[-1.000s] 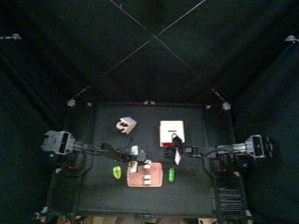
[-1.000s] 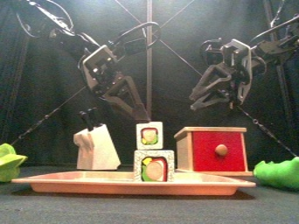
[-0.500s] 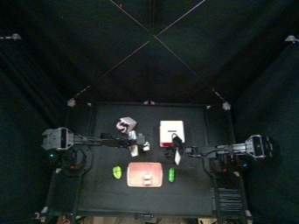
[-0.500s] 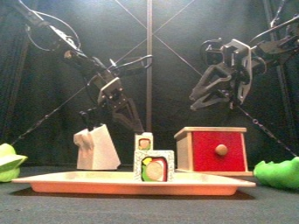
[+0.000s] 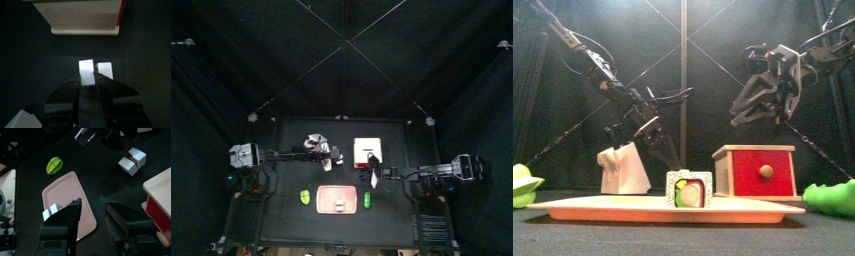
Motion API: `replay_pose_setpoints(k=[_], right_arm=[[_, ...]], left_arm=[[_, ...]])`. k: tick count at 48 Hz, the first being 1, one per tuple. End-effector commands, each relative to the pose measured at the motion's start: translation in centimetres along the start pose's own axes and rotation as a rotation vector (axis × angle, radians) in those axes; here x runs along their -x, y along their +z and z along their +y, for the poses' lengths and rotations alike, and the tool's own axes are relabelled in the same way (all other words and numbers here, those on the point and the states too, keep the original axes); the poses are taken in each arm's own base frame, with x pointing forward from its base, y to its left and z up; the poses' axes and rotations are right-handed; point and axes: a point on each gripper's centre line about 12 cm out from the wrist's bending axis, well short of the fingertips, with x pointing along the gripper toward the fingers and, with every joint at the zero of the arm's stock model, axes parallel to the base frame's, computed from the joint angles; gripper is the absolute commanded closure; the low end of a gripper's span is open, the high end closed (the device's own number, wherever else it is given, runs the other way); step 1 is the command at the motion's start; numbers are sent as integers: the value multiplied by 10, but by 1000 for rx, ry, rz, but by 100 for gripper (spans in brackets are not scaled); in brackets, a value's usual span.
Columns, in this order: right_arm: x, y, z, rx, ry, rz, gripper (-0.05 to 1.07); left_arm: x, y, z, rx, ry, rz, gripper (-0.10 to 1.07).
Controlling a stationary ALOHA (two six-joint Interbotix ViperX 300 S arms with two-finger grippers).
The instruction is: Put sushi piece left of drawer
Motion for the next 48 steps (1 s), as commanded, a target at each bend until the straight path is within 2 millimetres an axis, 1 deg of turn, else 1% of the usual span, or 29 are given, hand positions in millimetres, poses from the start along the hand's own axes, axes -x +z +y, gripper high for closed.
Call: replay_pose_setpoints(k=[1,6,17,20,35,48], right_arm=[[1,12,6,3,19,-40,28],[1,12,6,2,18,-41,28],[1,12,5,0,17,-39,28],[1,12,5,2,17,-39,28],[1,12,5,2,17,-39,28],[1,12,5,2,17,-39,28]], left_arm=[[2,12,8,7,15,-35,34],[3,11,9,8,17,-33,29],[3,9,10,9,23,-21,8],[4,10,11,10,25,-25,6],[17,22,10,5,28,-65,5],[18,23,11,5,29,-68,5]])
